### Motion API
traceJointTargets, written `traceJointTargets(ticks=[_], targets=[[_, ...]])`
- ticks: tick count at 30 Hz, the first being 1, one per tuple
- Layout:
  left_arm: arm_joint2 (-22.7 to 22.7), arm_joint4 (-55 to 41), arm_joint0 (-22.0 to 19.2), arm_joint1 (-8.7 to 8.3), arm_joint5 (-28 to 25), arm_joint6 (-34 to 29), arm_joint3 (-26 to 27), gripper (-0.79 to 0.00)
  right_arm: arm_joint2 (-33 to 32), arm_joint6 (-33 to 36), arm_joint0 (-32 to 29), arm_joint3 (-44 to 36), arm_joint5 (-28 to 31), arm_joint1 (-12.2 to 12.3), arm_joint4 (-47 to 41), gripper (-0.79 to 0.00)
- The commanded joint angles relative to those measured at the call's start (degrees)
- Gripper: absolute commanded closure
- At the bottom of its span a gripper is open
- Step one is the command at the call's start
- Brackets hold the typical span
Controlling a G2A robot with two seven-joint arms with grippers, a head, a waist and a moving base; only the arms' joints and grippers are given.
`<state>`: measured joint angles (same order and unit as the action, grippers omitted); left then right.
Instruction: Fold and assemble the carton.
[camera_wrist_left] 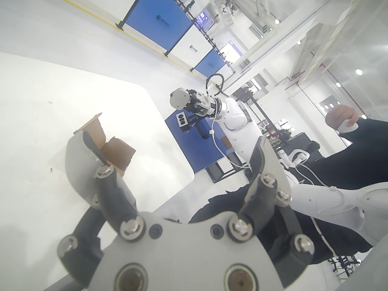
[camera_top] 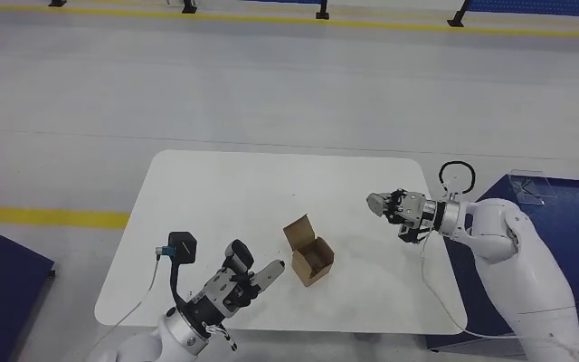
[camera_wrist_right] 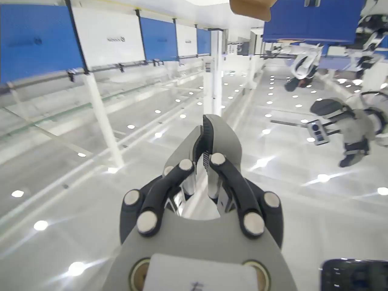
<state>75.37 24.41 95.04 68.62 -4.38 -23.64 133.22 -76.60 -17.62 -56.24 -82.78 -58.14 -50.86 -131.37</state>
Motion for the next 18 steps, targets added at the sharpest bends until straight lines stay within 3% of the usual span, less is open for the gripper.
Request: traceJointTargets(ticks=[1, 3, 4, 5, 12, 13, 14, 16, 18], targets=[[0.0, 0.0, 0.0, 0.0, 0.0, 0.0, 0.0, -0.785, 1.6, 12.3, 1.4, 1.8, 0.1, -0.1, 10.1, 0.0], [0.0, 0.0, 0.0, 0.0, 0.0, 0.0, 0.0, -0.785, 2.4, 19.8, 3.0, 4.2, 0.1, -0.2, 16.0, 0.0], [0.0, 0.0, 0.0, 0.0, 0.0, 0.0, 0.0, -0.785, 2.4, 19.8, 3.0, 4.2, 0.1, -0.2, 16.0, -0.209], [0.0, 0.0, 0.0, 0.0, 0.0, 0.0, 0.0, -0.785, 2.4, 19.8, 3.0, 4.2, 0.1, -0.2, 16.0, -0.554], [0.0, 0.0, 0.0, 0.0, 0.0, 0.0, 0.0, -0.785, 2.4, 19.8, 3.0, 4.2, 0.1, -0.2, 16.0, -0.554], [-0.2, -1.1, 0.3, 0.02, 0.8, -0.5, -1.0, -0.785, 2.4, 19.8, 3.0, 4.2, 0.1, -0.2, 16.0, -0.785], [-0.5, -4.5, 0.4, 0.12, 2.0, -1.1, -2.2, -0.785, 2.4, 19.8, 3.0, 4.2, 0.1, -0.2, 16.0, -0.785], [-0.1, -6.5, -2.5, 0.23, 10.0, -3.8, -6.2, -0.785, 2.4, 19.7, 2.9, 4.1, 0.4, -0.2, 16.4, -0.785], [-2.6, -1.3, -6.2, 0.38, 17.0, -5.1, -8.3, -0.785, 1.4, 17.7, 3.6, 1.4, 0.9, 0.4, 25.4, -0.785]])
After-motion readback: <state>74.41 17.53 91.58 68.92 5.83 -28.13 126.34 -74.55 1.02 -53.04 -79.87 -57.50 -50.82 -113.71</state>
